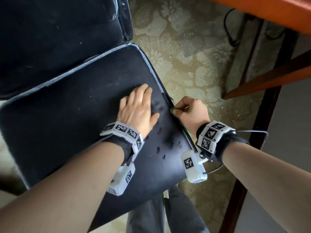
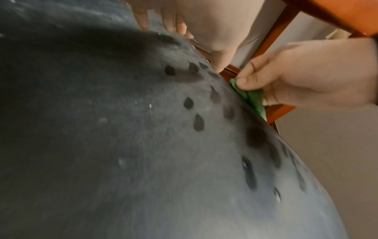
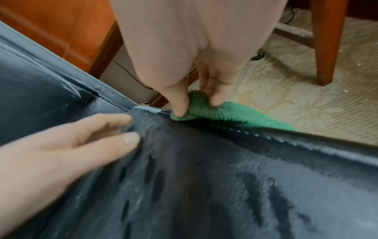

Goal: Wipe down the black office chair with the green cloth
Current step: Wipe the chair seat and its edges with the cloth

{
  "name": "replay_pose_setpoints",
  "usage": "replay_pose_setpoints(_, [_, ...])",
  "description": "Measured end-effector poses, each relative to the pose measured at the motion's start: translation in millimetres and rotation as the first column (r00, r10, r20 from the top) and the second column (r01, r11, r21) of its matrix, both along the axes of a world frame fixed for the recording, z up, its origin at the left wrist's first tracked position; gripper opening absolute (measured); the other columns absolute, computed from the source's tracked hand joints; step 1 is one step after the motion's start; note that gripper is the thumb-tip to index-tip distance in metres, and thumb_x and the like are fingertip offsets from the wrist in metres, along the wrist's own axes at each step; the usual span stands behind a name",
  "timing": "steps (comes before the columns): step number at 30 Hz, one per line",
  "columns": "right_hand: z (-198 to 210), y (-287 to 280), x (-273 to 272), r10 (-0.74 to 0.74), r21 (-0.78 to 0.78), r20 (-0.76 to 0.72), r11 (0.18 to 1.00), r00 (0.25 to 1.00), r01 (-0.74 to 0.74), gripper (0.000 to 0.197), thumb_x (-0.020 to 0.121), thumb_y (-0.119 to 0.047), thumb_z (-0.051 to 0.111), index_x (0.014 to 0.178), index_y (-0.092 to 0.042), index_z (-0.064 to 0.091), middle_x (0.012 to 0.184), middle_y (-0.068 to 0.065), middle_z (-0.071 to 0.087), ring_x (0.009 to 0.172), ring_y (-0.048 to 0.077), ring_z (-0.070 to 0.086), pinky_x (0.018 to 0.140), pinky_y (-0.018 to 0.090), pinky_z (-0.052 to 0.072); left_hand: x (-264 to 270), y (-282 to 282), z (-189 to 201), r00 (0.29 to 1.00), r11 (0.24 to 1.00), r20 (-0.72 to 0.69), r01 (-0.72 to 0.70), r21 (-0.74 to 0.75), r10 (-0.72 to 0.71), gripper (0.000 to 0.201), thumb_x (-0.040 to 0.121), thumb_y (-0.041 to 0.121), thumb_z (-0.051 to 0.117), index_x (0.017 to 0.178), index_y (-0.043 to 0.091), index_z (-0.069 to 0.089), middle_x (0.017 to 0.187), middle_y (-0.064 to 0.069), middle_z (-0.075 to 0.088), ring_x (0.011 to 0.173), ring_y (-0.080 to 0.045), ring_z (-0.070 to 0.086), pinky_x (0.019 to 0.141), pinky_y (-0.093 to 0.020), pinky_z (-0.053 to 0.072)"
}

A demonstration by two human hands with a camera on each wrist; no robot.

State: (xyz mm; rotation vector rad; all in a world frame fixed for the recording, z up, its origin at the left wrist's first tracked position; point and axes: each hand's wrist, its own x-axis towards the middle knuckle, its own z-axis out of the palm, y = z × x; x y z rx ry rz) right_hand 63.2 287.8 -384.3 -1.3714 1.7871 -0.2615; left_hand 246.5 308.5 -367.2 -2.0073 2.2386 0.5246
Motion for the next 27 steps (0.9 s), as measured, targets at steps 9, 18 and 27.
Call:
replay_pose_setpoints(9, [-14.2,-0.1,8.7,0.153,-0.042,-0.175,0.986,0.973,-0.162,0.011,0.085,-0.027,0.066,0.087,-0.027,0.056,0.094,0.004,0.065,0.086,0.027,0.06,0.073,0.028,0.042,7.2,-27.2,-12.7,0.996,0.992,0.091,-0.005,0.128,-0.006,0.103,0.085,0.058,0.065,0.157,0.011,0.007,0.166,-0.002,-0.002,0.151,-0.022,0.01,0.117,-0.045,0.023])
replay_pose_setpoints(18, [-11.7,-54.4,44.1,0.162,-0.057,-0.203,0.983,0.966,-0.177,0.004,0.078,-0.017,0.06,0.079,-0.02,0.059,0.082,0.006,0.067,0.074,0.026,0.057,0.064,0.025,0.04,7.2,-27.7,-14.9,0.996,0.995,0.093,-0.016,0.1,0.006,0.102,0.082,0.057,0.069,0.157,0.015,0.014,0.166,0.0,0.004,0.149,-0.022,0.017,0.113,-0.044,0.027])
replay_pose_setpoints(27, [-10.5,-54.9,46.4,0.129,0.012,-0.211,0.991,0.969,-0.13,0.006,0.075,-0.016,0.058,0.071,-0.02,0.057,0.081,0.005,0.067,0.07,0.023,0.052,0.064,0.022,0.039,13.2,-26.8,-21.4,0.993,0.996,0.109,0.034,0.087,-0.044,0.103,0.08,0.062,0.067,0.156,0.014,0.017,0.166,-0.002,0.009,0.149,-0.022,0.02,0.107,-0.043,0.029])
